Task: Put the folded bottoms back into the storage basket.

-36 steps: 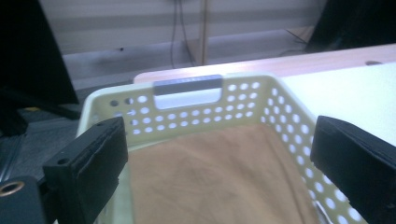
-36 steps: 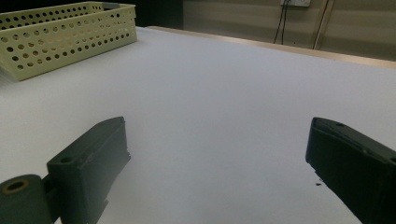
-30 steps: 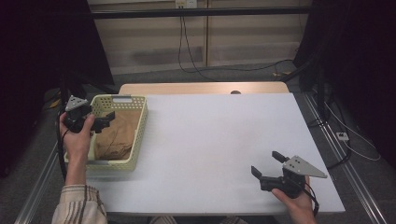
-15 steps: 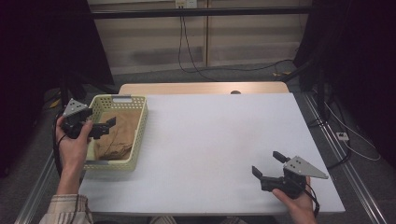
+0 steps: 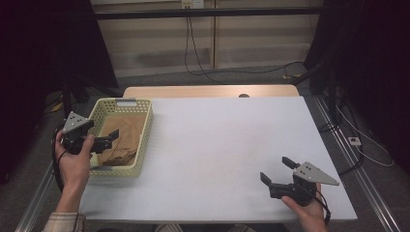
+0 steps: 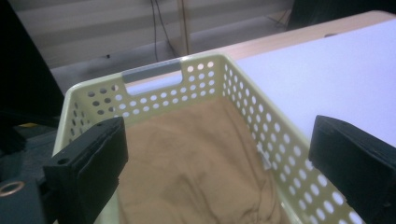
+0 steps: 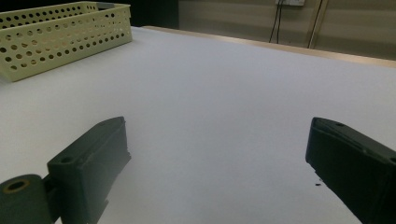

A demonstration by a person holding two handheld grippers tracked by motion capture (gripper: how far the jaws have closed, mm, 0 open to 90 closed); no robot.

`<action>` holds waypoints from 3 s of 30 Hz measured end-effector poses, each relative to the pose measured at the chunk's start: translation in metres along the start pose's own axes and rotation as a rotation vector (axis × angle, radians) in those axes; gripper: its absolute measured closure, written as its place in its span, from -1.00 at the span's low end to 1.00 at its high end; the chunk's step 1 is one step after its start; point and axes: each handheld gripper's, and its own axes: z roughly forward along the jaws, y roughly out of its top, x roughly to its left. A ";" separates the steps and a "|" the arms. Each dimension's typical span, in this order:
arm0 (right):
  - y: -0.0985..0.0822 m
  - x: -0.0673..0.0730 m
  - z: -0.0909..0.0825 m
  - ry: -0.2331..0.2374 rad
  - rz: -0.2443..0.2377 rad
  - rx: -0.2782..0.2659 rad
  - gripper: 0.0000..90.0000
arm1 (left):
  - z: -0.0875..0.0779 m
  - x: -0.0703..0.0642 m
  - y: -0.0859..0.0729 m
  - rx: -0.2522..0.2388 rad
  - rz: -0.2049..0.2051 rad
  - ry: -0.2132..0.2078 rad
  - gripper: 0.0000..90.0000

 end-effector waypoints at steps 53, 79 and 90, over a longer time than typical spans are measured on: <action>0.000 0.000 0.000 0.008 -0.005 0.000 -0.87 | -0.021 -0.095 0.004 -0.044 0.101 -0.209 -0.91; 0.000 0.000 0.000 0.013 -0.007 -0.001 -0.87 | 0.008 -0.149 0.003 -0.015 0.140 -0.340 -0.92; 0.001 0.001 0.001 0.019 -0.009 0.001 -0.86 | 0.026 -0.166 -0.010 0.010 0.125 -0.374 -0.92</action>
